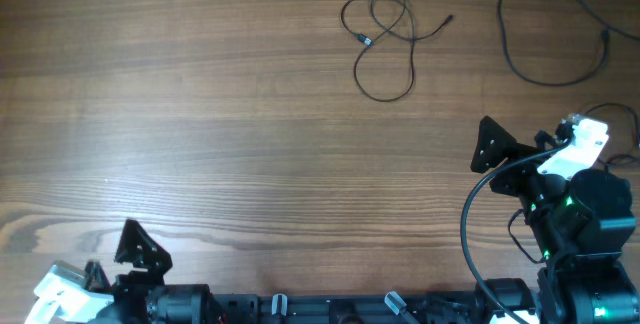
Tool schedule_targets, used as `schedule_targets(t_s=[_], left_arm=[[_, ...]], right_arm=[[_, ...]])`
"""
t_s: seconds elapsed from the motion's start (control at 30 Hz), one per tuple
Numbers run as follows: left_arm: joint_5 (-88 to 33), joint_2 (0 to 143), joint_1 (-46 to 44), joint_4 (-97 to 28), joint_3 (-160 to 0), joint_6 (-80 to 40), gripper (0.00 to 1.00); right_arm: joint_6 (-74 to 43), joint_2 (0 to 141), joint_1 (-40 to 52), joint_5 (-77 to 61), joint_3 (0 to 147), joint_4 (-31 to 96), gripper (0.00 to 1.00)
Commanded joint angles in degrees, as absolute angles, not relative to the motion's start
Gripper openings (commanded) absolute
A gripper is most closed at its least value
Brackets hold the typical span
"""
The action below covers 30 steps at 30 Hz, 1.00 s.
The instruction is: Untangle cables
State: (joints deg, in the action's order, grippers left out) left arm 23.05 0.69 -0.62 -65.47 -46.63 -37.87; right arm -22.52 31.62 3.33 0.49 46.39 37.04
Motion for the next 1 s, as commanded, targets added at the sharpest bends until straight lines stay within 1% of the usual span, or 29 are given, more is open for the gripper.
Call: schedule_targets(t_s=[0.0, 0.23, 0.5, 0.63, 0.7, 0.83, 0.97], left_arm=[[13.6, 0.3, -0.2, -55.9, -46.1, -38.2, 1.00], [12.2, 0.3, -0.2, -41.8, -37.0, -37.7, 1.00], [9.6, 0.3, -0.2, -21.9, -20.8, -37.2, 1.00], [1.9, 0.3, -0.2, -11.1, -13.0, -29.3, 1.00], [-0.1, 0.3, -0.2, -8.1, -10.4, -25.9, 1.00], [-0.2, 0.3, -0.2, -7.5, -7.3, -21.1, 1.00], [-0.3, 0.3, -0.2, -5.8, -4.8, -20.8, 1.00]], right_arm=[[-23.1, 30.9, 3.4, 1.2, 46.2, 36.9, 1.00], [-23.1, 30.9, 3.4, 1.2, 46.2, 36.5, 1.00], [-23.1, 30.9, 3.4, 1.2, 46.2, 36.5, 1.00], [-22.8, 30.9, 3.4, 1.2, 46.2, 36.5, 1.00], [-22.5, 30.9, 3.4, 1.2, 46.2, 36.5, 1.00], [-22.5, 30.9, 3.4, 1.2, 46.2, 36.5, 1.00], [-22.5, 30.9, 3.4, 1.2, 46.2, 36.1, 1.00]])
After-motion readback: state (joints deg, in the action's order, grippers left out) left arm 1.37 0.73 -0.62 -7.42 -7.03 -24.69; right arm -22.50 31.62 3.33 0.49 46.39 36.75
